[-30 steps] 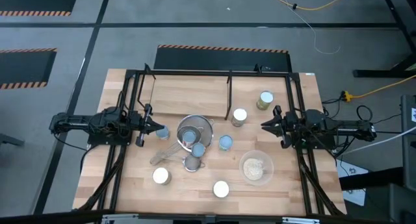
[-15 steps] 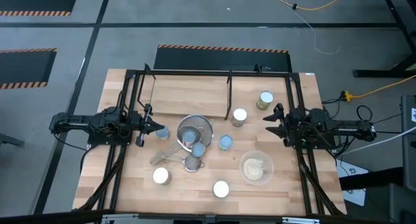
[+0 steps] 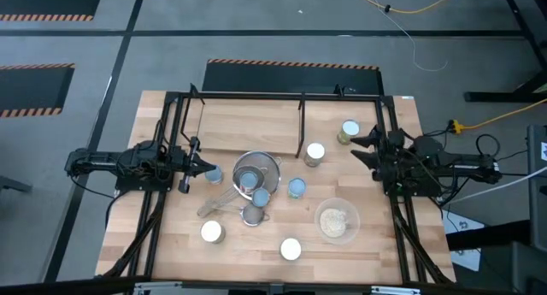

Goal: Pick and place cans onto a shelf
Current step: Put the canned pears on the shelf

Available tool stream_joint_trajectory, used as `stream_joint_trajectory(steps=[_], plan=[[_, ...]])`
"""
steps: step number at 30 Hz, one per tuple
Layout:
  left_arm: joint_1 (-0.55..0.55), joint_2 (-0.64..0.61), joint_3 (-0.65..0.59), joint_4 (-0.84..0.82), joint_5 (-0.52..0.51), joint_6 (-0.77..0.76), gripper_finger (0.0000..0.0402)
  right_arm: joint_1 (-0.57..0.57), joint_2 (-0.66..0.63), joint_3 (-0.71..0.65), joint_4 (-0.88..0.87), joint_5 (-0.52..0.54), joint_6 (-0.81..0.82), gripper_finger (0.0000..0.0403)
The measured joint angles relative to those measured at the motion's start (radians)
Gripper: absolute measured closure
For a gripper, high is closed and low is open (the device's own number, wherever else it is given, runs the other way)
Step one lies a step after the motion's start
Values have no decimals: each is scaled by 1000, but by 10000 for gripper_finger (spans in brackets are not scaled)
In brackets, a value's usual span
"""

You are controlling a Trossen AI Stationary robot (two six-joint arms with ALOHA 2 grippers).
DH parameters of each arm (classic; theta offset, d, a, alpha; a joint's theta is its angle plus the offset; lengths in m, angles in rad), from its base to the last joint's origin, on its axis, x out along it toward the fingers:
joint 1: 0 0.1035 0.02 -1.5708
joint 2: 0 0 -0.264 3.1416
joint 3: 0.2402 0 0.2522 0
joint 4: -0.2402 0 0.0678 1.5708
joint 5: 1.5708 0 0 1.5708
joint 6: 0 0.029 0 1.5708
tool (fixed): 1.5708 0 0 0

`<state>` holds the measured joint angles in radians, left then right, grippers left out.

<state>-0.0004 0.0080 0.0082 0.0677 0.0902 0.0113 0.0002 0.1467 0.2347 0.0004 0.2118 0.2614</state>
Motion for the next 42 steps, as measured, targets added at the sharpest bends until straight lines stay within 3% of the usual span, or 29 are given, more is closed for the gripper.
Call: stream_joint_trajectory(steps=[6,11,18,27,42], plan=[[0,0,0,0,0,0,401,-23,175,176,-299,231,87,181],[0,0,0,0,0,0,401,-94,323,291,-436,303,128,181],[0,0,0,0,-21,0,401,-237,504,397,-526,287,134,181],[0,0,0,0,-26,0,401,-391,688,435,-601,114,143,181],[0,0,0,0,-26,0,401,-463,844,435,-613,22,182,181]])
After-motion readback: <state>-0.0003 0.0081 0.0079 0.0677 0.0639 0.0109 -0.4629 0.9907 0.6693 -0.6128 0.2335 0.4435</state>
